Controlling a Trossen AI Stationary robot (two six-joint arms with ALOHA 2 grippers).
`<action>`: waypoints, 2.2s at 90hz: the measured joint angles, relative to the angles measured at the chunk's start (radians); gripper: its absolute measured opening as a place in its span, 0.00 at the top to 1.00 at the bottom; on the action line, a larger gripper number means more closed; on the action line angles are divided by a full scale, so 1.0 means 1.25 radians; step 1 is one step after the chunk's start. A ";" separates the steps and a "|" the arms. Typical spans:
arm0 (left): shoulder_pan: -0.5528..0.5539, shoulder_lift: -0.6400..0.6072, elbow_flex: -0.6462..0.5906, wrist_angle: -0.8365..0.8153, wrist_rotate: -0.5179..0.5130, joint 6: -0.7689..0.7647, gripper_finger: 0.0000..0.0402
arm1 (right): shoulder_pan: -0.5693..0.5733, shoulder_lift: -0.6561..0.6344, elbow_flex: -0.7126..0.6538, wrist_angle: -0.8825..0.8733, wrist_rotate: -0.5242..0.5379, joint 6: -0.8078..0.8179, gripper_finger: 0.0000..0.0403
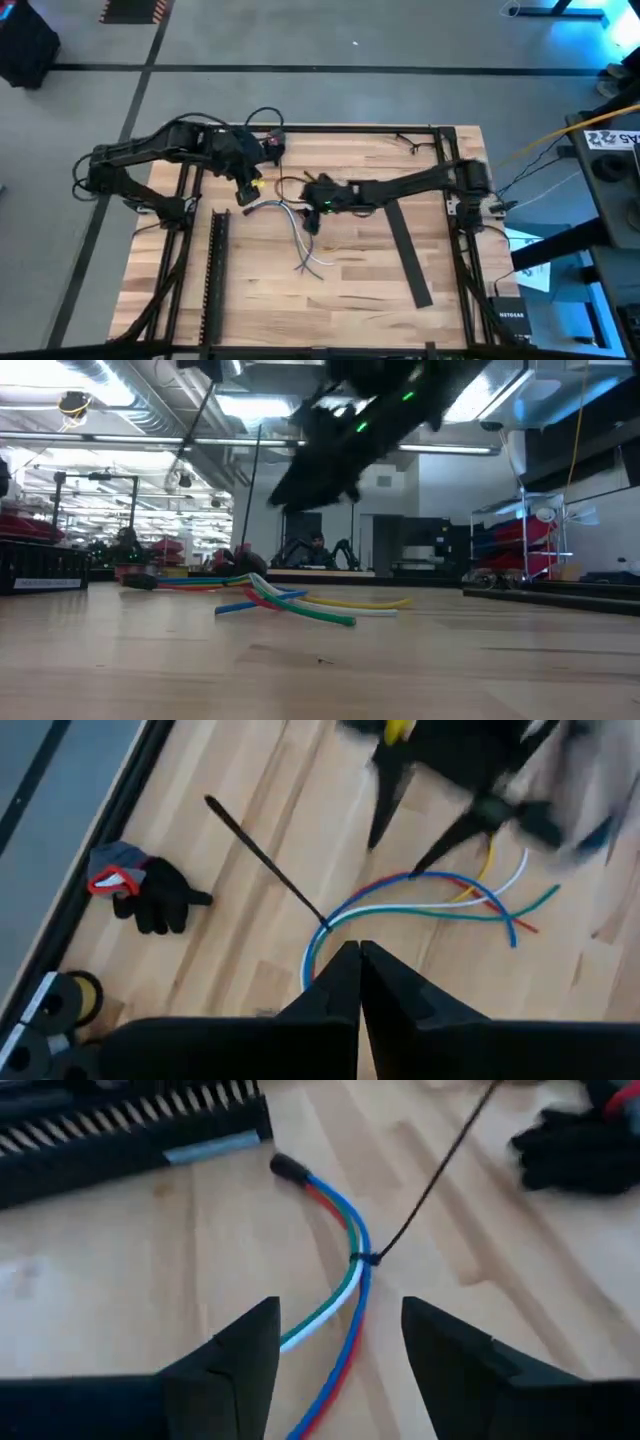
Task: Ziptie cables
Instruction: Wrap the black zip tie loop on the cables
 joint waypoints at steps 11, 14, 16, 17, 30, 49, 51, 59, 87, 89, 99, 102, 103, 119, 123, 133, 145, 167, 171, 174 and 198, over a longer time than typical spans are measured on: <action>-0.001 -0.026 -0.040 0.005 0.008 0.009 1.00 | -0.008 0.116 0.106 -0.020 -0.013 0.040 0.50; -0.001 -0.028 -0.048 0.003 0.012 0.015 1.00 | -0.010 0.143 0.138 -0.034 -0.012 0.051 0.50; -0.001 -0.029 -0.051 0.004 0.015 0.021 1.00 | -0.010 0.159 0.156 -0.049 -0.012 0.060 0.50; -0.001 -0.029 -0.054 0.004 0.017 0.024 1.00 | -0.010 0.167 0.164 -0.058 -0.012 0.063 0.50; -0.001 -0.034 -0.069 0.004 0.025 0.060 1.00 | -0.014 0.249 0.235 -0.128 0.018 0.081 0.50; -0.016 -0.033 -0.087 0.015 0.026 0.113 1.00 | -0.013 0.258 0.258 -0.276 0.040 0.116 0.63; -0.017 -0.033 -0.089 0.015 0.026 0.115 1.00 | -0.010 0.254 0.258 -0.295 0.037 0.108 0.67; -0.023 -0.033 -0.096 0.012 0.025 0.117 1.00 | 0.000 0.231 0.256 -0.364 0.029 0.055 0.85; -0.050 -0.032 -0.097 0.050 0.028 0.052 1.00 | 0.008 0.128 0.245 -0.750 -0.017 -0.113 0.97; -0.051 -0.032 -0.097 0.054 0.029 0.044 1.00 | 0.008 0.123 0.245 -0.779 -0.023 -0.120 0.98; -0.064 -0.032 -0.097 0.077 0.029 -0.001 1.00 | 0.008 0.107 0.228 -0.867 -0.065 -0.135 0.97; -0.068 -0.032 -0.097 0.086 0.028 -0.016 1.00 | 0.008 0.107 0.222 -0.882 -0.074 -0.134 0.95; -0.069 -0.032 -0.097 0.091 0.028 -0.019 1.00 | 0.009 0.107 0.220 -0.886 -0.076 -0.134 0.94; -0.082 -0.032 -0.097 0.131 0.028 -0.060 1.00 | 0.008 0.106 0.218 -0.932 -0.083 -0.152 0.77; -0.082 -0.032 -0.097 0.134 0.027 -0.068 1.00 | 0.008 0.098 0.218 -0.949 -0.083 -0.165 0.72; -0.082 -0.032 -0.096 0.144 0.017 -0.085 1.00 | 0.008 0.057 0.220 -1.023 -0.092 -0.200 0.59; -0.090 -0.032 -0.097 0.148 0.000 -0.089 1.00 | 0.008 0.007 0.220 -1.039 -0.102 -0.263 0.48; -0.112 -0.032 -0.098 0.189 -0.007 -0.086 1.00 | 0.008 -0.024 0.219 -0.688 -0.156 -0.348 0.45; -0.118 -0.031 -0.110 0.212 -0.012 -0.086 1.00 | 0.008 -0.017 0.219 -0.637 -0.176 -0.363 0.45; -0.122 -0.031 -0.123 0.225 -0.012 -0.084 1.00 | 0.008 -0.006 0.219 -0.604 -0.184 -0.371 0.46; -0.156 -0.030 -0.279 0.349 -0.012 -0.085 1.00 | 0.008 0.121 0.219 -0.555 -0.186 -0.407 0.55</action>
